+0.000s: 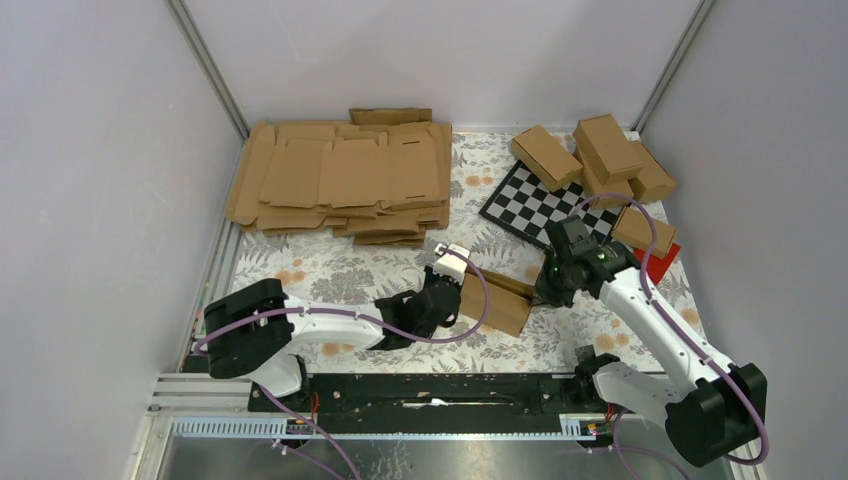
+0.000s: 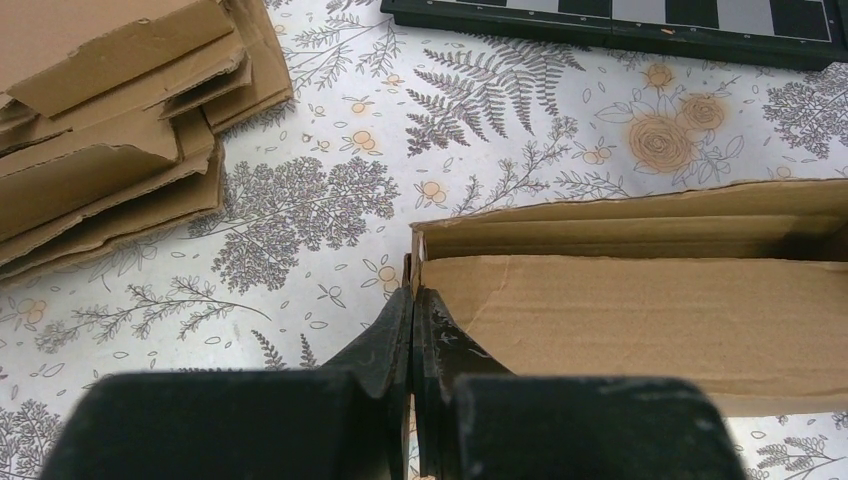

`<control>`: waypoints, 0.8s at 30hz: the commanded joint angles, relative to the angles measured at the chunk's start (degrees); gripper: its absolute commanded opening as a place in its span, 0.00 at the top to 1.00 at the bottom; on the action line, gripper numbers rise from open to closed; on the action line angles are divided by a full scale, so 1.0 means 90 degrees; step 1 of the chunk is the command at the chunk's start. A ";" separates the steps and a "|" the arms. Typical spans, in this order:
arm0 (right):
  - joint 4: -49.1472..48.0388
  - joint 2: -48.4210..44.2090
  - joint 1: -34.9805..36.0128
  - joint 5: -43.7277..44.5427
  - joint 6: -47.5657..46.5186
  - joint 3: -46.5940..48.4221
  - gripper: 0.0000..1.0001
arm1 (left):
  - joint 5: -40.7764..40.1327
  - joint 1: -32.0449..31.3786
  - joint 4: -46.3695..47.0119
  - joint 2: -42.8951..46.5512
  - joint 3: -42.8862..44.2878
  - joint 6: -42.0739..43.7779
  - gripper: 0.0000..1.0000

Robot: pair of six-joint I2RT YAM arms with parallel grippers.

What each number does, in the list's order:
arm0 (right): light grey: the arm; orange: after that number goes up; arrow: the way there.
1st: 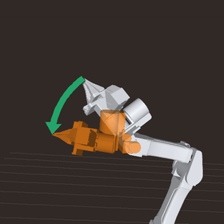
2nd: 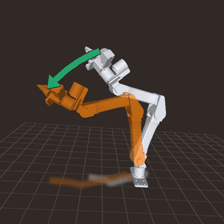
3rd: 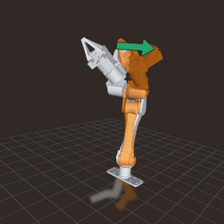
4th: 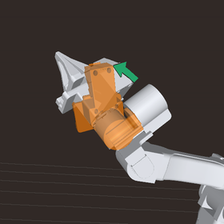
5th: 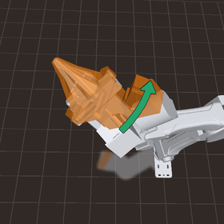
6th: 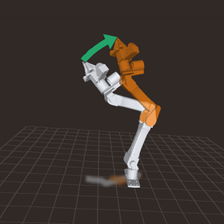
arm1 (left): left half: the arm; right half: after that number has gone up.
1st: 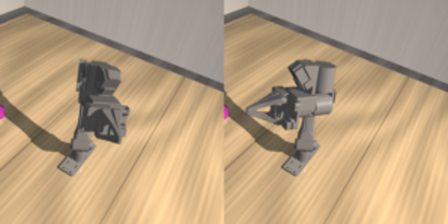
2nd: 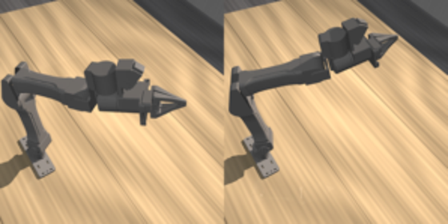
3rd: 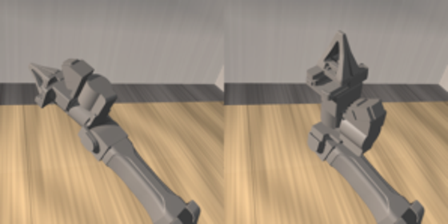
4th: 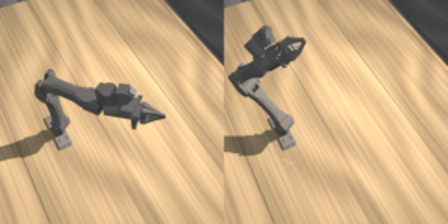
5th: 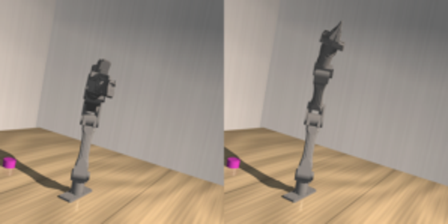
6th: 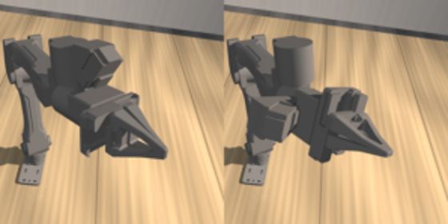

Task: Fold the paper box

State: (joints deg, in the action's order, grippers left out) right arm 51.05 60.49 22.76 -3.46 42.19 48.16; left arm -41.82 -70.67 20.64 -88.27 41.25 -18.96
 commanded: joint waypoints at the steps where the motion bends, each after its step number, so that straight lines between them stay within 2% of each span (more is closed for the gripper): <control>1: 0.0496 0.0059 0.0083 0.0352 -0.0369 0.0250 1.00 | 0.0116 -0.0067 0.0050 -0.0099 0.0113 -0.0130 1.00; 17: 0.0491 0.0171 0.0321 0.0092 -0.0606 0.0420 1.00 | 0.0116 -0.0077 0.0049 -0.0138 0.0130 -0.0141 1.00; 24: 0.0404 0.0224 0.0681 0.0475 -0.0280 0.0296 1.00 | 0.0106 -0.0077 0.0068 -0.0175 0.0110 -0.0212 1.00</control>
State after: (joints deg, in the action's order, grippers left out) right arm 54.15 62.13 26.55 -0.97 37.87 50.28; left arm -41.85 -70.94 21.43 -88.79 41.25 -19.75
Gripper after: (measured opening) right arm 0.044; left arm 0.010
